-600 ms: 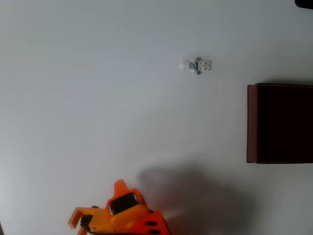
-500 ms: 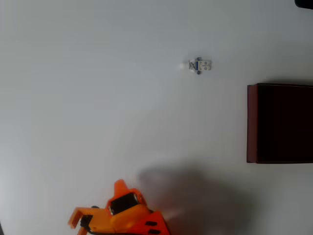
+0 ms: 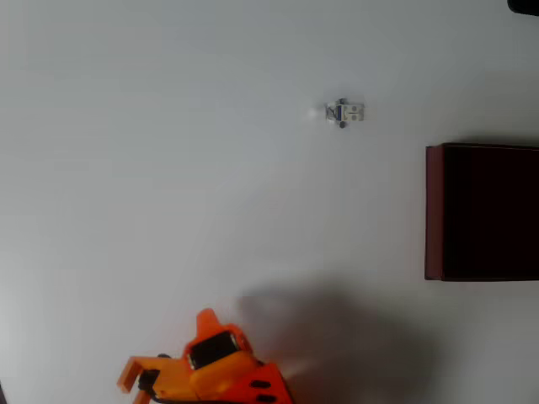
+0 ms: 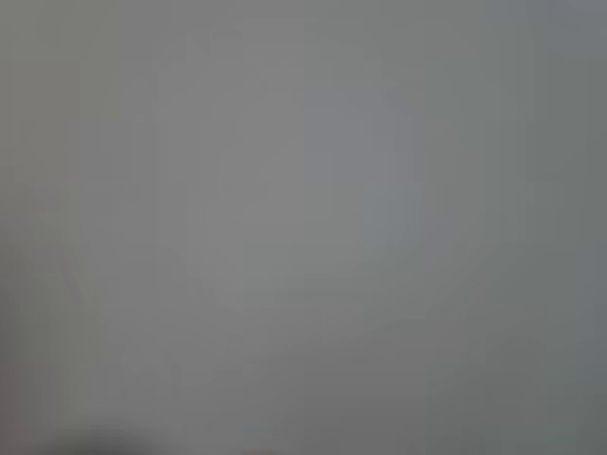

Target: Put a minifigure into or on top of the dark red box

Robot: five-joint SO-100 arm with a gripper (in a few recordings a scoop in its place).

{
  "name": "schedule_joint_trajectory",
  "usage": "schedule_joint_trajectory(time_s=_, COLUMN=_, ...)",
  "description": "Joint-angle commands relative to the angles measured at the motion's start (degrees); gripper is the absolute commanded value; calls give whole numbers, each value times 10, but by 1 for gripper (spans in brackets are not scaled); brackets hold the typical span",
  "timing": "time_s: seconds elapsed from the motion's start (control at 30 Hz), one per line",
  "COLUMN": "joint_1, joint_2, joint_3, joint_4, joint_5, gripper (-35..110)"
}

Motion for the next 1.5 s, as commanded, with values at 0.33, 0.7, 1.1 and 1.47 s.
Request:
schedule_joint_trajectory(time_s=0.33, joint_1=-11, joint_2=3, joint_3=-4, joint_4=10, joint_5=-1, gripper=0)
schedule_joint_trajectory(time_s=0.7, joint_1=-11, joint_2=3, joint_3=-4, joint_4=10, joint_5=-1, gripper=0)
schedule_joint_trajectory(time_s=1.1, joint_1=8, joint_2=3, joint_3=-4, joint_4=10, joint_5=20, gripper=1)
schedule_joint_trajectory(time_s=1.47, joint_1=48, joint_2=2, joint_3=2, joint_4=15, joint_5=290, gripper=7)
